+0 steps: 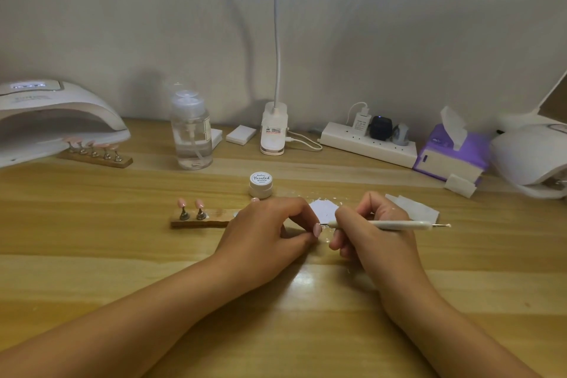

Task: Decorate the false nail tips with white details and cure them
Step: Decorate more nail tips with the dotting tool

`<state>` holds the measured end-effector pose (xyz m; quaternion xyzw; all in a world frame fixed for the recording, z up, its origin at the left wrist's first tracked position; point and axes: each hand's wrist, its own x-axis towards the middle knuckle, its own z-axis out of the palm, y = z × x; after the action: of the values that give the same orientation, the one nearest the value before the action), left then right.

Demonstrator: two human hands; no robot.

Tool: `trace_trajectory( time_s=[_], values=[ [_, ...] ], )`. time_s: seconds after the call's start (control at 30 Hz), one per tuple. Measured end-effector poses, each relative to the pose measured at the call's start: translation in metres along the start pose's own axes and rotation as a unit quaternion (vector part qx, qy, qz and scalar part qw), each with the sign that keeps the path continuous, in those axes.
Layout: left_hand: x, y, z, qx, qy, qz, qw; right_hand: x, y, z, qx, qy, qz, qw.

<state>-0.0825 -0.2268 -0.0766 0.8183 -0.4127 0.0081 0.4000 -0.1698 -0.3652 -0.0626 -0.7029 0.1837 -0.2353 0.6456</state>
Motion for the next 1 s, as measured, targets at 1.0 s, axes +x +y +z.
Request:
trace_trajectory(
  time_s=[1.0],
  values=[
    [-0.0001, 0.0017, -0.0014, 0.014, 0.005, 0.014, 1.0, -0.0012, -0.0018, -0.0002, -0.022, -0.005, 0.002, 1.0]
  ],
)
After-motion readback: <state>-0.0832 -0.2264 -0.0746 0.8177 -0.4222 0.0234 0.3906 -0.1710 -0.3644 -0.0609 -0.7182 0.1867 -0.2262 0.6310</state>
